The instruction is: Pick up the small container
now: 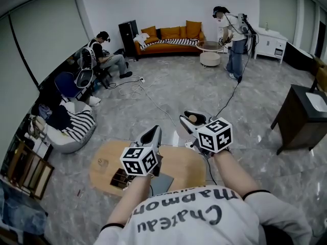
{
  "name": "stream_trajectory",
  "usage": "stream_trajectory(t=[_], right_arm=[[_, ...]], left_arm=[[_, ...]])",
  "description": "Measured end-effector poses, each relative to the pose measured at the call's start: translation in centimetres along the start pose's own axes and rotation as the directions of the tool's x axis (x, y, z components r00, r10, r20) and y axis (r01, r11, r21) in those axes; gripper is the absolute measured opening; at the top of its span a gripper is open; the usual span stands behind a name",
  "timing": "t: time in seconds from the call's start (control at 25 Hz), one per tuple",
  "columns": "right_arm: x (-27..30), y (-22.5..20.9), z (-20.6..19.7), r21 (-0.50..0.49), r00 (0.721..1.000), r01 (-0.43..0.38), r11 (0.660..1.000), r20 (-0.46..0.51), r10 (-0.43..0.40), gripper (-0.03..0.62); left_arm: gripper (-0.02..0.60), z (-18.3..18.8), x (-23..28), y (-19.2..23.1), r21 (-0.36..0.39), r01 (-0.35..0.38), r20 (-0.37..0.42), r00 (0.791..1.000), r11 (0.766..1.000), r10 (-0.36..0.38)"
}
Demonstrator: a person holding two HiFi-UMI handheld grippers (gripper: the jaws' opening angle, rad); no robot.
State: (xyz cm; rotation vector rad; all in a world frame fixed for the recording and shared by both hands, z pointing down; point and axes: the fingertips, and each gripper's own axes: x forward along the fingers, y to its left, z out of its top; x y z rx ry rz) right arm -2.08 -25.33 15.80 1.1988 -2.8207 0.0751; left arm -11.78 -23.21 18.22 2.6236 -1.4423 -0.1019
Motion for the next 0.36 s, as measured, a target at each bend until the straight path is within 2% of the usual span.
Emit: stream_trajectory(t=[0.36], right_arm=[[0.5, 0.73, -0.42, -0.002, 1.0, 0.002, 1.0, -0.008, -0.002, 0.1]], left_arm=[[0.014, -0.31, -0.71, 0.83, -0.001, -0.004, -0.008, 1.0, 1.0, 0.004]])
